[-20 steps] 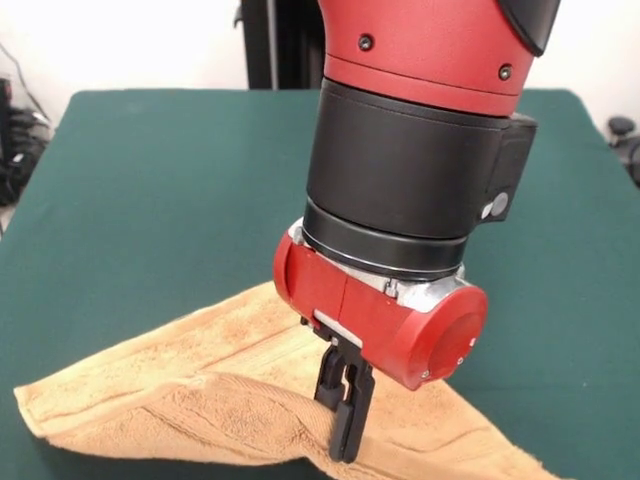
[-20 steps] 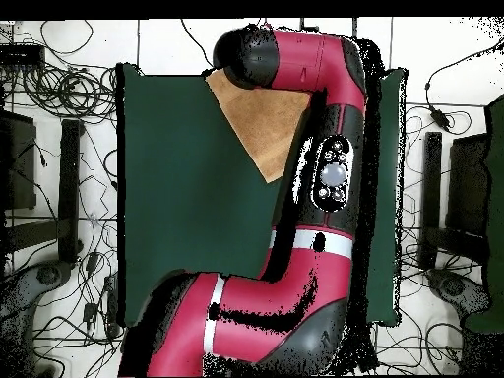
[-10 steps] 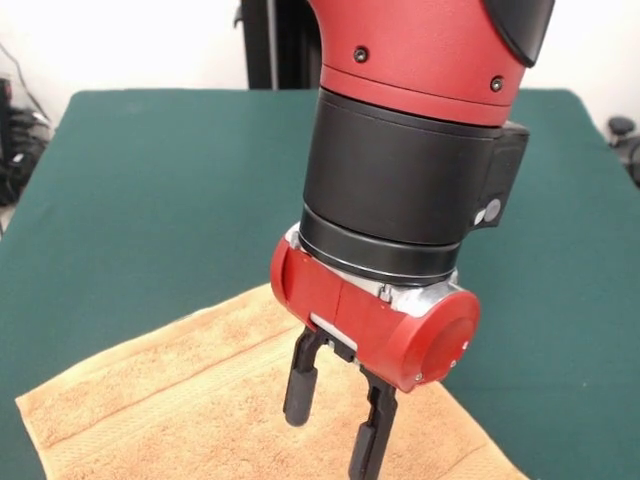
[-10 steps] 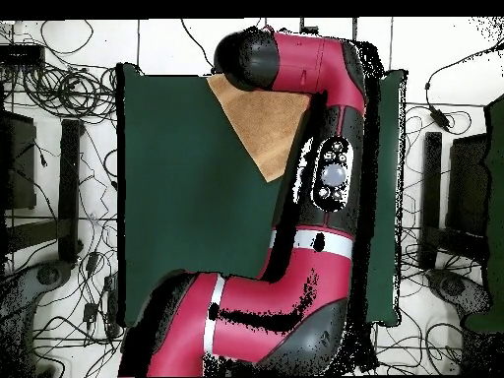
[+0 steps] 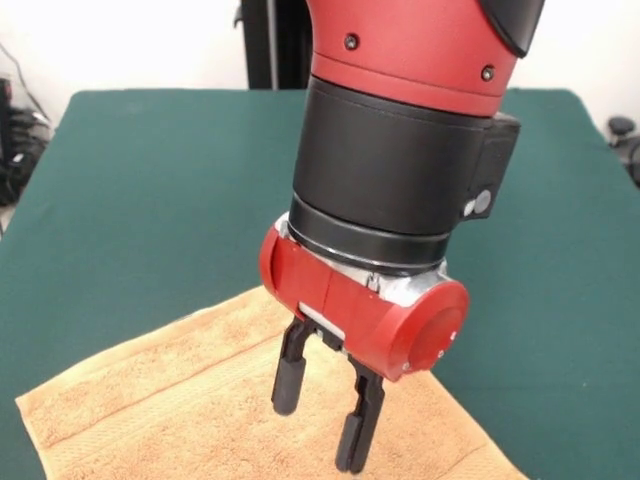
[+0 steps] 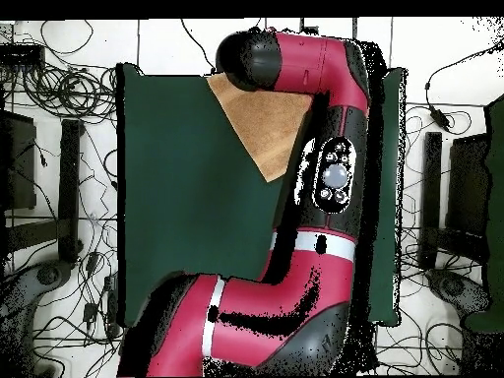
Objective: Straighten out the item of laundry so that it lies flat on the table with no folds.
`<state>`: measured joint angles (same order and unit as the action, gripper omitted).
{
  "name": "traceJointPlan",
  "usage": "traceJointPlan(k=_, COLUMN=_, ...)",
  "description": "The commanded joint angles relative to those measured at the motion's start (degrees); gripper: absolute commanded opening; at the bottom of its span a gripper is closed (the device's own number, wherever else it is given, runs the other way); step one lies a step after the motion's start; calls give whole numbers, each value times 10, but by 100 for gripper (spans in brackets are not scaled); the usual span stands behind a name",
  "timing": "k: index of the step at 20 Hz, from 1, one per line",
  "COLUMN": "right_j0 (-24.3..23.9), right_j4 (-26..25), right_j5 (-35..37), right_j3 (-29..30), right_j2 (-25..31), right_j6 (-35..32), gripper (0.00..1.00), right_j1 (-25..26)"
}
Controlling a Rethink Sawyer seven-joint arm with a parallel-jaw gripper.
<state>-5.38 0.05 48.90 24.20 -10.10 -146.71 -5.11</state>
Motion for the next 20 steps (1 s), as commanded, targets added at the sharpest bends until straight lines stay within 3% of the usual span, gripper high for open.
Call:
traceJointPlan(k=1, right_j0=-8, right_j4=9, right_j5=37, right_j3=269, right_j2=31, right_j6=72, gripper=100, right_j1=-126)
traceJointPlan(k=4, right_j0=-47, right_j4=0, right_j5=20, right_j3=383, right_j2=53, right_j6=198, gripper=100, right_j1=-200)
traceJointPlan(k=9, right_j0=-120, right_j4=-37, right_j5=28, right_j3=493, right_j2=94, right_j6=365, gripper=100, right_j1=-270)
traceJointPlan(k=14, right_j0=-187, right_j4=-106, right_j5=-130, right_j3=595, right_j2=125, right_j6=404, gripper=100, right_j1=-331)
traceJointPlan(k=20, right_j0=-257, right_j4=-140, right_j5=-150, right_j3=637, right_j2=177, right_j6=444, gripper=100, right_j1=-367)
